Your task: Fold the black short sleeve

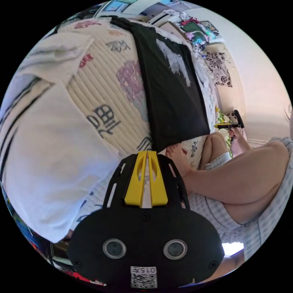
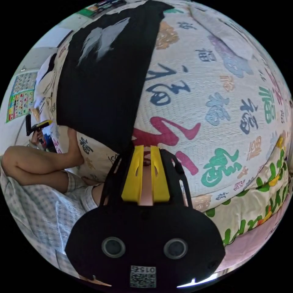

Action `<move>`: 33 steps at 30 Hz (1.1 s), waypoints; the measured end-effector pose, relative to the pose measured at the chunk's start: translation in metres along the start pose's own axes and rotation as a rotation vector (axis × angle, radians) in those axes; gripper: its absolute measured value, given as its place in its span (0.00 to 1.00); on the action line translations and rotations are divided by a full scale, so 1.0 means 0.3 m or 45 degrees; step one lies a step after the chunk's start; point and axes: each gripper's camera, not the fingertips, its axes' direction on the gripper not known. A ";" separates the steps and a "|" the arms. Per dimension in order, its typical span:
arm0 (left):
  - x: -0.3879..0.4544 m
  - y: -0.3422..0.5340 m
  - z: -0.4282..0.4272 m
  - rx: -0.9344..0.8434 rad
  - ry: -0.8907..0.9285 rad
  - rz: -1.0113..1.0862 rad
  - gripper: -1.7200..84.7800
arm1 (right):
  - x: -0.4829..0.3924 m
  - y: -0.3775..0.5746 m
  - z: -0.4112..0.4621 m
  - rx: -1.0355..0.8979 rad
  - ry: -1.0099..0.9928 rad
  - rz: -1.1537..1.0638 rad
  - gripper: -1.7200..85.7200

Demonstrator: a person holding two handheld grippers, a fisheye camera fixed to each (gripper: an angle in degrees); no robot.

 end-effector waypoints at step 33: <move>1.148 -2.108 0.832 0.236 -0.505 0.726 0.02 | 0.043 -0.859 -0.059 0.769 -0.331 -0.328 0.03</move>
